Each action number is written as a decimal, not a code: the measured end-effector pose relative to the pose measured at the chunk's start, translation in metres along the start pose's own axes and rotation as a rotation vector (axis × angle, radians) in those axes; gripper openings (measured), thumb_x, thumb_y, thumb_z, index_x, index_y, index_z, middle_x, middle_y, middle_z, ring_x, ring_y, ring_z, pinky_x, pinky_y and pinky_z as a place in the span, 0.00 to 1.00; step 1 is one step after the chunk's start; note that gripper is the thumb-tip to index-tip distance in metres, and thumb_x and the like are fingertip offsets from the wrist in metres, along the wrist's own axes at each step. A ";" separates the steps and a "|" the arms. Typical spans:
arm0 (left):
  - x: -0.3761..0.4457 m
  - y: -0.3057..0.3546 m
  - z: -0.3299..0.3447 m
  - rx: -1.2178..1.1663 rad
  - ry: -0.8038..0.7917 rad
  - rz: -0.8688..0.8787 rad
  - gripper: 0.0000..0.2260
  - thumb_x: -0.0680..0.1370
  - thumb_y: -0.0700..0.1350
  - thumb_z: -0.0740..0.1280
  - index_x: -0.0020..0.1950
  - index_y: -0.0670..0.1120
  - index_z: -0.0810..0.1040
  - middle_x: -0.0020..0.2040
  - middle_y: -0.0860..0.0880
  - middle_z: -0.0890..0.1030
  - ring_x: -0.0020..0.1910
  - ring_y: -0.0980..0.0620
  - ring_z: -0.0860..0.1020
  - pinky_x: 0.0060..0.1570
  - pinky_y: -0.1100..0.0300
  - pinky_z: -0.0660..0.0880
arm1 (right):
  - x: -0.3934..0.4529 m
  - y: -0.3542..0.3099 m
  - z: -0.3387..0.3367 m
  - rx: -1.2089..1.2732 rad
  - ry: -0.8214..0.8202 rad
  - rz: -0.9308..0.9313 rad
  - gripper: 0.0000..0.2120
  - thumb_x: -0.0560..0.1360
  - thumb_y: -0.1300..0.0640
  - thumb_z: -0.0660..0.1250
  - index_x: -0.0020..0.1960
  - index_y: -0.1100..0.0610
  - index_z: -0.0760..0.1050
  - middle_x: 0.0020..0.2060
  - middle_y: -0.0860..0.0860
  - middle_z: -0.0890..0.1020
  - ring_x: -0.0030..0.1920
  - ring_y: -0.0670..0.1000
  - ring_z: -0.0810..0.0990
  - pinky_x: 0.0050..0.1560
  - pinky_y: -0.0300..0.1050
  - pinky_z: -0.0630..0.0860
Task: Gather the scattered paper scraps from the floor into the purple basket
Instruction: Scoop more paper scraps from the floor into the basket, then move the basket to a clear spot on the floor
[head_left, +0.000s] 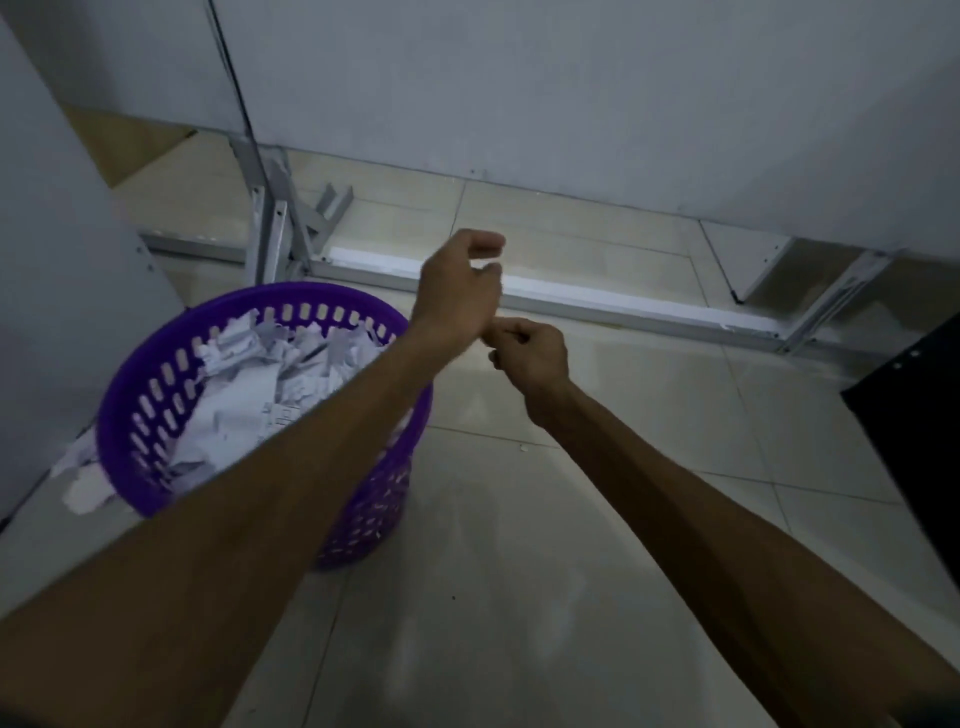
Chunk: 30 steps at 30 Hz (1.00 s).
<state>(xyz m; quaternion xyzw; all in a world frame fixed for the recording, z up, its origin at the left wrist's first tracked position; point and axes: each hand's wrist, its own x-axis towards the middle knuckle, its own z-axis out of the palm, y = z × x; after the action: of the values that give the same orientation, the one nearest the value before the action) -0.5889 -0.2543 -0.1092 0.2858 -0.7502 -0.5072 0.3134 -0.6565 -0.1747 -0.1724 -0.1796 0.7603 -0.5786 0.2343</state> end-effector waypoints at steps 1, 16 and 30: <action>0.003 0.004 -0.022 0.009 0.039 0.003 0.13 0.79 0.37 0.64 0.63 0.48 0.77 0.60 0.52 0.79 0.56 0.53 0.79 0.57 0.56 0.78 | -0.005 -0.014 0.010 0.021 -0.029 -0.019 0.10 0.74 0.52 0.74 0.51 0.57 0.84 0.43 0.49 0.85 0.37 0.44 0.82 0.40 0.37 0.79; -0.058 -0.056 -0.237 0.389 0.279 -0.230 0.12 0.79 0.45 0.65 0.62 0.47 0.78 0.59 0.46 0.80 0.52 0.47 0.80 0.47 0.57 0.75 | -0.056 -0.077 0.095 -0.803 -0.278 -0.677 0.17 0.76 0.38 0.65 0.55 0.46 0.83 0.51 0.46 0.84 0.49 0.44 0.80 0.51 0.47 0.79; -0.077 -0.075 -0.229 -0.121 0.321 -0.763 0.25 0.78 0.60 0.59 0.64 0.41 0.75 0.57 0.40 0.80 0.54 0.41 0.79 0.57 0.46 0.75 | -0.060 -0.064 0.065 -0.542 -0.342 -0.070 0.28 0.82 0.38 0.49 0.57 0.58 0.78 0.49 0.56 0.84 0.44 0.56 0.85 0.42 0.52 0.84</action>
<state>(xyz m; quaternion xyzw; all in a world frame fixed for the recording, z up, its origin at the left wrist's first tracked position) -0.3567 -0.3540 -0.1270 0.5997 -0.5008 -0.5793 0.2322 -0.5707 -0.2106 -0.1162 -0.3561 0.8296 -0.3244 0.2823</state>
